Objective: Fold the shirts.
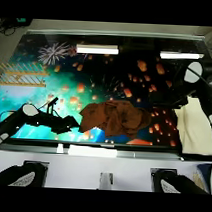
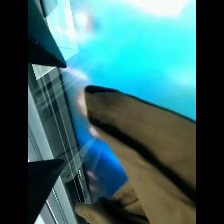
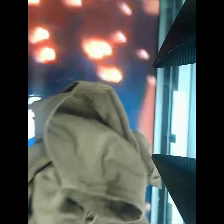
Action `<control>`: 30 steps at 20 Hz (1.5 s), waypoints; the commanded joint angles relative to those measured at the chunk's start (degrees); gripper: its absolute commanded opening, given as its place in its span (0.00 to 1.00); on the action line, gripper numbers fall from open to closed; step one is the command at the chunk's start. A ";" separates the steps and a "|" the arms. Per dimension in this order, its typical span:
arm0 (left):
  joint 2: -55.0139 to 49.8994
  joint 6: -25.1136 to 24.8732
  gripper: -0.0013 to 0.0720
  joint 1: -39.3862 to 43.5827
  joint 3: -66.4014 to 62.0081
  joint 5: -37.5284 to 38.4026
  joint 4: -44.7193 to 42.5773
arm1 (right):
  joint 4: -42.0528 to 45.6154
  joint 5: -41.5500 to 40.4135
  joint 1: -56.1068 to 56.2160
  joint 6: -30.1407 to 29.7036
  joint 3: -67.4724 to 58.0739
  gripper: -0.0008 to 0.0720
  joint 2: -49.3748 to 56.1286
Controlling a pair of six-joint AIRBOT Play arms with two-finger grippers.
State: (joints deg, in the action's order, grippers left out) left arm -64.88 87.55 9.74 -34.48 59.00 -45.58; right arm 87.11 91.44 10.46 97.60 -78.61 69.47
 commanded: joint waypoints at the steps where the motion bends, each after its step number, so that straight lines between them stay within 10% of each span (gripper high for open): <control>1: -5.20 -1.64 1.00 2.54 1.55 -7.69 7.56 | -0.22 0.48 0.07 -0.15 1.95 0.75 0.04; 6: -9.86 -3.15 0.99 4.11 1.57 -9.60 8.00 | -0.22 1.25 0.07 -0.13 1.95 0.75 0.04; 13: -10.23 -2.91 0.07 7.41 1.55 -17.22 8.13 | 3.34 -2.32 0.04 -0.09 2.10 0.75 0.07; 30: 3.96 -7.41 0.07 7.37 1.55 -16.57 8.11 | -13.29 -19.39 -9.90 -9.29 17.03 0.75 16.48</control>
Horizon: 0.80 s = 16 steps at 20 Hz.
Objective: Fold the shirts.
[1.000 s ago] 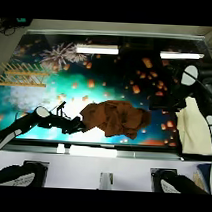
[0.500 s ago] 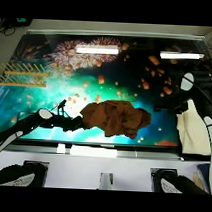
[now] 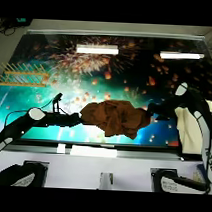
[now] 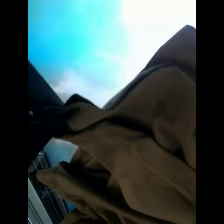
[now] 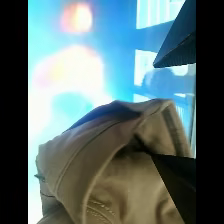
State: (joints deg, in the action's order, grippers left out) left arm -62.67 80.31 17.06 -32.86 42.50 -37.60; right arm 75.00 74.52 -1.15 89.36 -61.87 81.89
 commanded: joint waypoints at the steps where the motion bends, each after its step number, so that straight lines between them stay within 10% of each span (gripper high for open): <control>1: 2.16 -0.17 0.07 0.02 -0.07 -0.07 0.13 | -1.22 -3.50 2.19 -0.87 0.28 0.73 5.51; 3: 3.04 -0.50 0.07 -0.13 -0.52 -0.07 0.11 | -2.25 -4.26 2.01 -0.33 0.26 0.17 6.82; 4: 3.65 -1.40 0.07 -0.44 -1.36 -0.04 0.11 | -1.84 -4.07 2.01 0.44 0.17 0.05 6.67; 16: 13.66 -7.45 0.07 -32.61 -72.87 -4.50 -0.13 | 15.21 -7.56 2.01 2.60 -41.44 0.05 -29.00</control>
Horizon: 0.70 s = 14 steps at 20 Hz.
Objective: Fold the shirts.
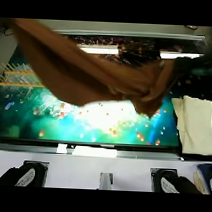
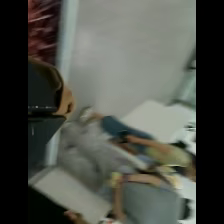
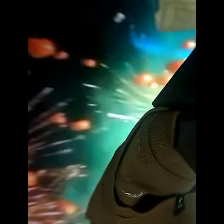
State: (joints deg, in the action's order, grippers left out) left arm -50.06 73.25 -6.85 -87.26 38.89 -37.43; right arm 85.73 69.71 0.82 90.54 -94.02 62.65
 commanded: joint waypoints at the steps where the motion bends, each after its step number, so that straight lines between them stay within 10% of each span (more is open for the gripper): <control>1: 1.53 -0.37 0.07 -11.43 -22.29 -0.26 -0.31 | 4.44 -3.76 0.04 1.44 -9.49 0.05 -13.44; 6: 5.22 0.46 0.07 -18.29 -24.46 9.49 -6.84 | 7.21 5.81 0.04 1.42 -9.49 0.05 -22.58; 10: 5.07 13.94 0.07 -19.61 -23.06 19.82 -20.72 | 15.76 12.37 0.04 1.40 -8.46 0.05 -22.40; 14: 4.68 11.65 0.07 -19.58 -18.40 24.06 -21.14 | 16.76 15.56 0.04 2.67 -8.28 0.05 -19.21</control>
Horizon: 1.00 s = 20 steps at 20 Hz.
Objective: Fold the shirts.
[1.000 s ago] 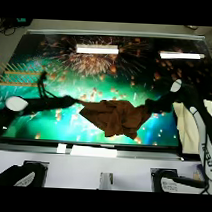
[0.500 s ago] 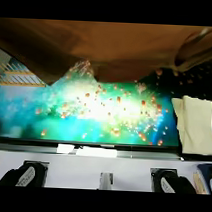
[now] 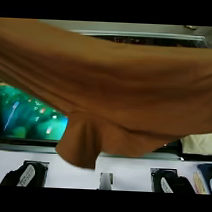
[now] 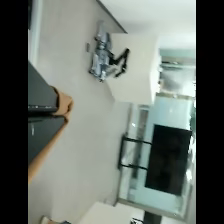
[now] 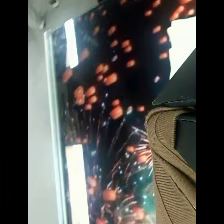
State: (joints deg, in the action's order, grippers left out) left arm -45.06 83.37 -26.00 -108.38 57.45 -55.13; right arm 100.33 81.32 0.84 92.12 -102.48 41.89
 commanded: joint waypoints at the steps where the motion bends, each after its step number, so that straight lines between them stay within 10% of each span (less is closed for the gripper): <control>1: -0.52 1.49 0.07 -0.37 6.27 8.79 -3.43 | 2.12 5.79 0.02 2.05 1.38 0.05 3.41; 5: -0.59 1.09 0.07 -0.37 31.69 10.19 -3.41 | -5.11 4.59 0.02 3.41 16.65 0.05 11.80; 9: -3.85 1.14 0.07 0.81 54.95 -4.87 -2.40 | -17.97 -17.09 0.02 9.46 33.55 0.05 23.56; 17: -15.56 1.11 0.08 1.97 58.86 -10.36 3.96 | -45.55 -39.34 0.13 15.93 34.58 0.05 44.57; 19: -16.61 1.11 0.37 3.06 58.84 -10.03 3.96 | -45.75 -41.16 -0.04 15.32 34.53 0.09 45.31; 20: -16.72 1.11 0.69 3.32 58.80 -8.28 3.96 | -45.77 -41.88 -0.74 13.97 34.12 0.25 44.98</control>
State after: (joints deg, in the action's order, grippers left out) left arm -60.01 84.58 -23.62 -50.09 48.01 -52.03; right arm 59.51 44.45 0.73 106.98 -68.31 84.64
